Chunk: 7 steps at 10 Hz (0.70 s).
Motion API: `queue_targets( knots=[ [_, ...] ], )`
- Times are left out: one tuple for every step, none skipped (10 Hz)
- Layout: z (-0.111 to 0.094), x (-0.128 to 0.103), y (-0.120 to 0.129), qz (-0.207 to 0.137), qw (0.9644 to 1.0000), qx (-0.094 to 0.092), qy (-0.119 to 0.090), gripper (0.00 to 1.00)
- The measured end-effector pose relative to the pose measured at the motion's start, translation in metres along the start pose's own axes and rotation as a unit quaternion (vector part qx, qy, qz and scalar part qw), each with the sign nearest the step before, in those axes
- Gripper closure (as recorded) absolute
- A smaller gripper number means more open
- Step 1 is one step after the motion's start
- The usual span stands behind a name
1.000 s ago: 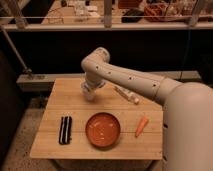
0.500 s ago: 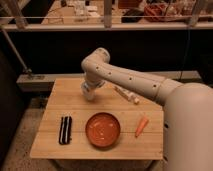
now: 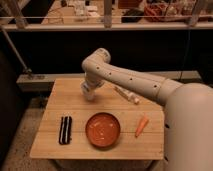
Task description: Place the white sponge in the ceramic cup
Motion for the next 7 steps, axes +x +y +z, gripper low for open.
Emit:
queue_targets(
  knots=[
    [0.0004,0.0001,-0.0002,0.000,1.0000,0.001,-0.001,0.94],
    [0.0002,0.0022,0.0003,0.000,1.0000,0.002,-0.001,0.94],
    [-0.0002,0.0030,0.0001,-0.002,1.0000,0.003,-0.001,0.94],
    [0.0001,0.0017,-0.0007,-0.005,1.0000,0.004,-0.002,0.94],
    [0.0001,0.0010,-0.0013,-0.006,1.0000,0.005,-0.003,0.94],
    [0.0005,0.0019,-0.0010,-0.005,1.0000,0.005,-0.003,0.94],
    [0.0003,0.0029,-0.0016,-0.007,0.9999,0.007,-0.003,0.94]
  ],
)
